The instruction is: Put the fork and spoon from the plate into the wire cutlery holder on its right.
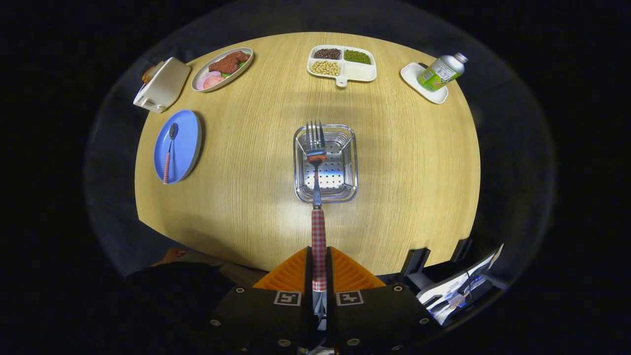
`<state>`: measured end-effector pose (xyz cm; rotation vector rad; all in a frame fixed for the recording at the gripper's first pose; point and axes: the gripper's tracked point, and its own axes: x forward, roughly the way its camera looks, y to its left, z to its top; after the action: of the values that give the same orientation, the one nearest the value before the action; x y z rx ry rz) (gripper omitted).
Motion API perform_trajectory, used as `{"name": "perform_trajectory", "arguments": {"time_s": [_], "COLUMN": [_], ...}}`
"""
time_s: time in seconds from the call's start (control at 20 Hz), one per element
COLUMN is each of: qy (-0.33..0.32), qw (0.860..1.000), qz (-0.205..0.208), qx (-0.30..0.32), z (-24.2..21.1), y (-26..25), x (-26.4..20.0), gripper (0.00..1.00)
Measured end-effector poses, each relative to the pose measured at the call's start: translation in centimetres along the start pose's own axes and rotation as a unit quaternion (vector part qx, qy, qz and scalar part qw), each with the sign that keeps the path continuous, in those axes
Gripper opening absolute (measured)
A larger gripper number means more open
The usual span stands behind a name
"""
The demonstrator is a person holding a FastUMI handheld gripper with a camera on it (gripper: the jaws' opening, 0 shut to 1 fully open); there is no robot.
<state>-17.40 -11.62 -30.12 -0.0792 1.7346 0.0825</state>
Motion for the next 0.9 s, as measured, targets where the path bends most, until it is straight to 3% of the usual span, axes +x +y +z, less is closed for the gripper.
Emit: {"name": "perform_trajectory", "arguments": {"time_s": [0.5, 0.9], "qy": [0.019, 0.018], "qw": [1.0, 0.999], "qz": [0.016, 0.027], "qx": [-0.004, 0.008], "z": [-0.5, 2.3], "y": [-0.7, -0.2], "x": [0.1, 0.6], "gripper": [0.12, 0.12]}}
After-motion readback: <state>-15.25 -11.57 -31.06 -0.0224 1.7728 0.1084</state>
